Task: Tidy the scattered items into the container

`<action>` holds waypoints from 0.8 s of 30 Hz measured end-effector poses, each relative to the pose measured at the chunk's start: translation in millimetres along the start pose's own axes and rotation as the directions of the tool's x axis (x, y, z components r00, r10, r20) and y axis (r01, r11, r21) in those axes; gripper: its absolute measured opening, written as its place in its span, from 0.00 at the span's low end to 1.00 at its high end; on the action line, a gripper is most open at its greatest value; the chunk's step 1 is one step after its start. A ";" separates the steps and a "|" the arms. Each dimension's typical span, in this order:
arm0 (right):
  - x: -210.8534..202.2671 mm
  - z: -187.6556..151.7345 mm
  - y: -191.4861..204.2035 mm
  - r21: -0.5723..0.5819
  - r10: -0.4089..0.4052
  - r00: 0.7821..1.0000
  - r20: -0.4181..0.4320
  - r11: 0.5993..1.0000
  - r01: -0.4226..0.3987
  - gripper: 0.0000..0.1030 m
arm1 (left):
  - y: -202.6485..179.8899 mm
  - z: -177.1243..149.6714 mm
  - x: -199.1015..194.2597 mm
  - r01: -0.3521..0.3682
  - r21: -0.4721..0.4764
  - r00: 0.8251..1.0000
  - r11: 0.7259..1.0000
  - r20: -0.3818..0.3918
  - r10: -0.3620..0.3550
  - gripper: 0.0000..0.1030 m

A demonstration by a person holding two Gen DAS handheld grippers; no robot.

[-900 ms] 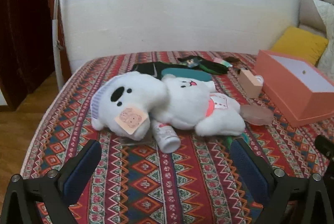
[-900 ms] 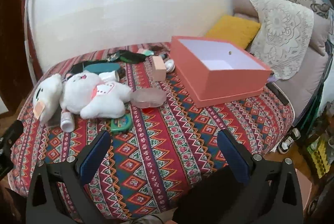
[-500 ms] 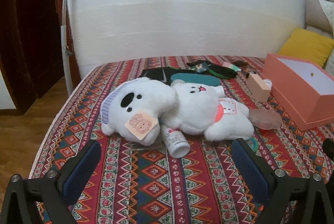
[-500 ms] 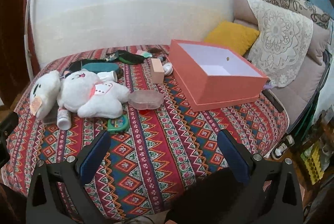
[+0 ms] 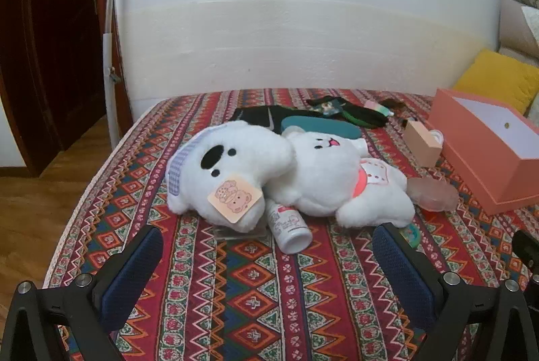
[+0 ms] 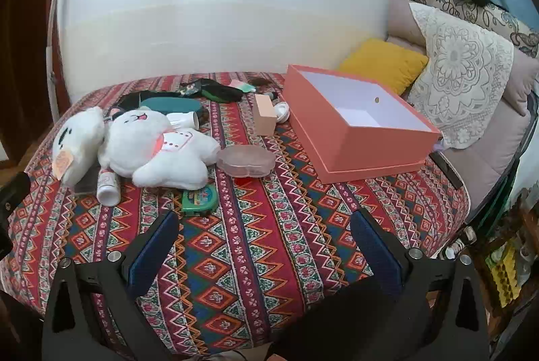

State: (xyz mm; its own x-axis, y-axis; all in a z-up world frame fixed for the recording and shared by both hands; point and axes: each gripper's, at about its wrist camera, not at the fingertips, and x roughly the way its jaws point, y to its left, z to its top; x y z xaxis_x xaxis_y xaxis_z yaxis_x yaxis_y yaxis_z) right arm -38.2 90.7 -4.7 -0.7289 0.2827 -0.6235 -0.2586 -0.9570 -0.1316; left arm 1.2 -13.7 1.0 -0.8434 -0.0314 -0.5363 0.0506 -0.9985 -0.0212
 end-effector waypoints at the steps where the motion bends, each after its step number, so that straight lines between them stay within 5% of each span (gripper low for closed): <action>1: -0.4 -0.4 0.1 -0.001 -0.002 1.000 0.002 1.000 0.002 1.00 | 0.3 0.2 -0.4 -0.002 -0.001 1.000 1.000 0.001 0.002 0.99; 24: 3.4 -2.3 3.5 -0.010 0.004 1.000 -0.014 1.000 -0.004 1.00 | 1.0 2.2 -3.4 -0.009 0.013 1.000 1.000 0.007 0.009 0.99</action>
State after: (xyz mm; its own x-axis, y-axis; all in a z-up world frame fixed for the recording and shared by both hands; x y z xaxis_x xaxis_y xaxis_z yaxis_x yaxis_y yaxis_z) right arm -40.1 88.2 -9.1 -0.7211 0.2781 -0.6346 -0.2494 -0.9587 -0.1367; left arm 3.0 -14.7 4.7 -0.8467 -0.0410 -0.5306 0.0515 -0.9987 -0.0050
